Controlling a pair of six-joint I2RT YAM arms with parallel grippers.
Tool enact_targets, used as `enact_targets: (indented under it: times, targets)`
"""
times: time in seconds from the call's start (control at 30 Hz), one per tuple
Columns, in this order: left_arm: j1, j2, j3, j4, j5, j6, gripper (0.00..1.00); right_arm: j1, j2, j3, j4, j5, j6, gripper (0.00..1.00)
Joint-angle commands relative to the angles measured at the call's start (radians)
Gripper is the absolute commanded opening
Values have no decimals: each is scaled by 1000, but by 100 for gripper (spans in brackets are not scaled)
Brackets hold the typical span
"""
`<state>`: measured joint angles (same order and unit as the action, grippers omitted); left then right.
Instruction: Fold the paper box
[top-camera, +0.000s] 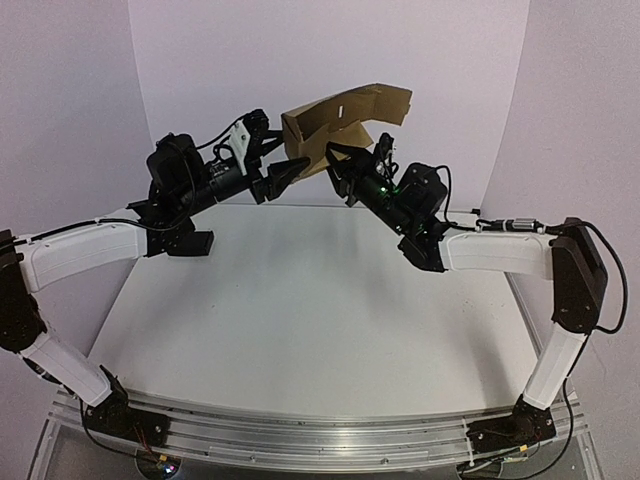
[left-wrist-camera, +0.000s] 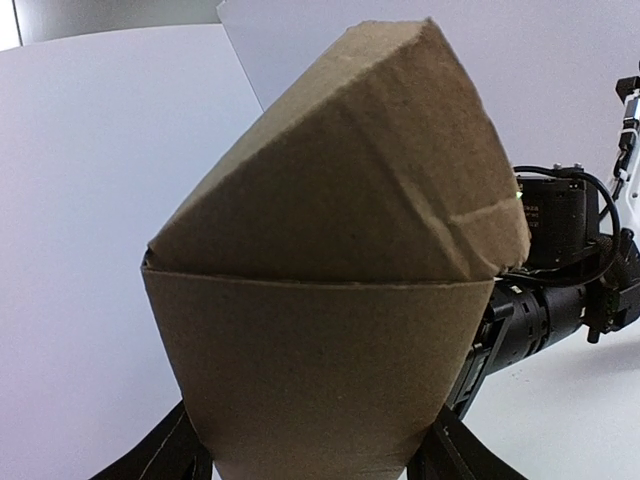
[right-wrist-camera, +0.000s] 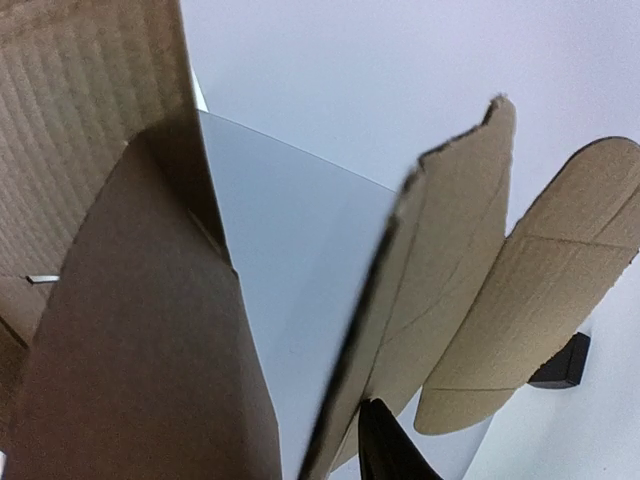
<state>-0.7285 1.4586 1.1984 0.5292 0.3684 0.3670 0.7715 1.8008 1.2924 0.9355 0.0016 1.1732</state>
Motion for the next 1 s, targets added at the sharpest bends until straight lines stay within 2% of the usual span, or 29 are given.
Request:
enact_targets:
  times: [0.0,0.17,0.33,0.53,0.67,0.87,0.97]
  targets:
    - [-3,-39,25,45,-9,56,53,8,-42,-50,38,46,-6,39]
    - [-1,-53,15,-16,-46,78,52,8,-127,-168,-24,71,-39,43]
    - [19,-71,-6,-93,-58,44,50,18,-275,-227,-383,64,-192,47]
    - [23,-90,-52,-134,-21,33,48,24,-424,-285,-681,33,-320,51]
    - [23,-92,-67,-175,10,35,48,34,-487,-185,-916,-1,-525,55]
    - [24,-105,-95,-249,134,32,45,36,-537,-20,-1025,-137,-811,57]
    - [24,-107,-95,-290,168,32,44,38,-533,109,-1142,-185,-953,58]
